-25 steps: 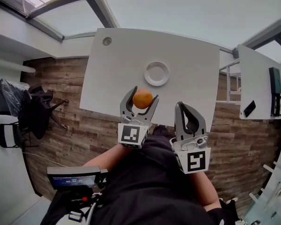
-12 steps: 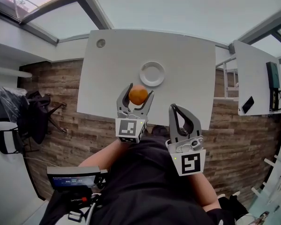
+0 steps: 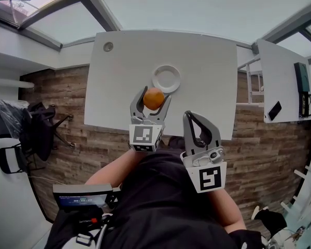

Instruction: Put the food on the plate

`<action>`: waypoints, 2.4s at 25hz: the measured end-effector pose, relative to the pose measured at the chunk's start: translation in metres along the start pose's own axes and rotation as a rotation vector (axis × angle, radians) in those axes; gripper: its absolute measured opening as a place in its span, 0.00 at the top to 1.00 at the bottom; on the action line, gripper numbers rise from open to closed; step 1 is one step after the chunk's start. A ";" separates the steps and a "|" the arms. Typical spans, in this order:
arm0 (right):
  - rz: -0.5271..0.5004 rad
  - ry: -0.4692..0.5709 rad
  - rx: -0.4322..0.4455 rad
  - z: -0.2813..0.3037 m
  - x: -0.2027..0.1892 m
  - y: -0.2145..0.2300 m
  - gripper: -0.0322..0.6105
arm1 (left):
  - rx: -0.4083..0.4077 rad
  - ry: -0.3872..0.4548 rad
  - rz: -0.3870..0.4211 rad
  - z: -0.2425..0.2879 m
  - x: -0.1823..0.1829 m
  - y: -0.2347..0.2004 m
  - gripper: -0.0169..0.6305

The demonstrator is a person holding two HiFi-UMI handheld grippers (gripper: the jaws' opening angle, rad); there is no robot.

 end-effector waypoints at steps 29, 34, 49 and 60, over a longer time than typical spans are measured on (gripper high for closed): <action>0.015 -0.039 -0.066 -0.002 -0.006 0.002 0.94 | -0.022 -0.108 0.026 0.046 -0.038 -0.016 0.46; -0.001 -0.035 -0.070 -0.001 -0.006 0.010 0.94 | -0.025 -0.135 0.009 0.057 -0.042 -0.016 0.46; 0.010 -0.049 -0.092 0.007 -0.011 0.017 0.94 | -0.051 -0.193 0.019 0.084 -0.072 -0.017 0.46; 0.008 -0.084 -0.125 -0.004 -0.017 0.026 0.94 | -0.065 -0.267 0.066 0.102 -0.108 -0.018 0.46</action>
Point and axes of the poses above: the fingertips, and each gripper's own axes: z forward along the fingers, y to its right, x out of its top, the point moved 6 cm from there along -z, backward along the fingers, and after that the axes turned 7 degrees about z, right-handed, at the moved point
